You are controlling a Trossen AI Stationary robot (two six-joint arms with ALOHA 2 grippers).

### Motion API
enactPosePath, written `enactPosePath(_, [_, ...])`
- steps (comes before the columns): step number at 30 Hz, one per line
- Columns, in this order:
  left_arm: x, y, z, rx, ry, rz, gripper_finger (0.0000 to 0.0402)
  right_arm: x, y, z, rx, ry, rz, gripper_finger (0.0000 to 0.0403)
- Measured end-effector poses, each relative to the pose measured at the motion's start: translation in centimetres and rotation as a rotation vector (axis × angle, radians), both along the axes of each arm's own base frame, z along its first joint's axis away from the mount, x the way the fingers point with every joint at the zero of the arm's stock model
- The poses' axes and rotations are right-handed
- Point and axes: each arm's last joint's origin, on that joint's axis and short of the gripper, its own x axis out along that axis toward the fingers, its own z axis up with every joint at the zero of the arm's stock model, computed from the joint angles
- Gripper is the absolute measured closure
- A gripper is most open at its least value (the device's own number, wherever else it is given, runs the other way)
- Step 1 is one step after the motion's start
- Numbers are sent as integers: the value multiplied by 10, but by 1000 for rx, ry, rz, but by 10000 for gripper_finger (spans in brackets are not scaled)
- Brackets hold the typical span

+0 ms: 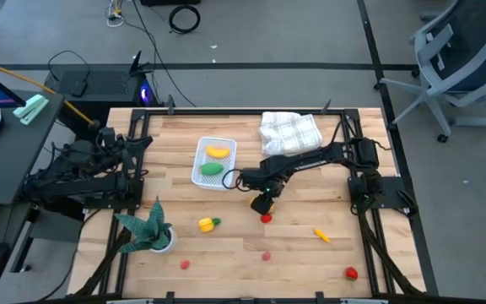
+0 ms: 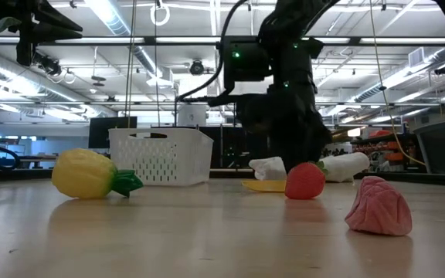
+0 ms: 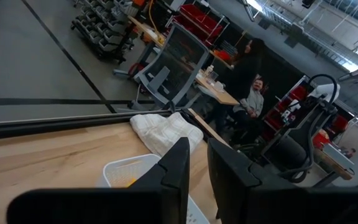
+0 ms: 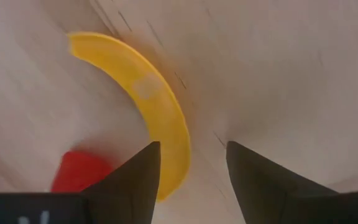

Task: Pick and placing Produce into tupperware
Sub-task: Put the banana into the white basket

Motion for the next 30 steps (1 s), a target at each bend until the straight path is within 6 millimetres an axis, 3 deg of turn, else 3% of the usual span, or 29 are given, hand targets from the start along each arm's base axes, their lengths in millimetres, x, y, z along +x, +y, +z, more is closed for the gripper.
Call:
enactPosePath(10, [0,0,0,1,1,0,336,-1,4,-4,14,-22,-5,226])
enactPosePath(16, [0,0,0,1,1,0,341,1,4,-4,17,-34,-16,281])
enactPosePath(24, [0,0,0,1,1,0,338,5,5,-3,37,-70,-7,390])
enactPosePath(30, [0,0,0,0,1,0,344,12,3,-2,20,-136,-41,390])
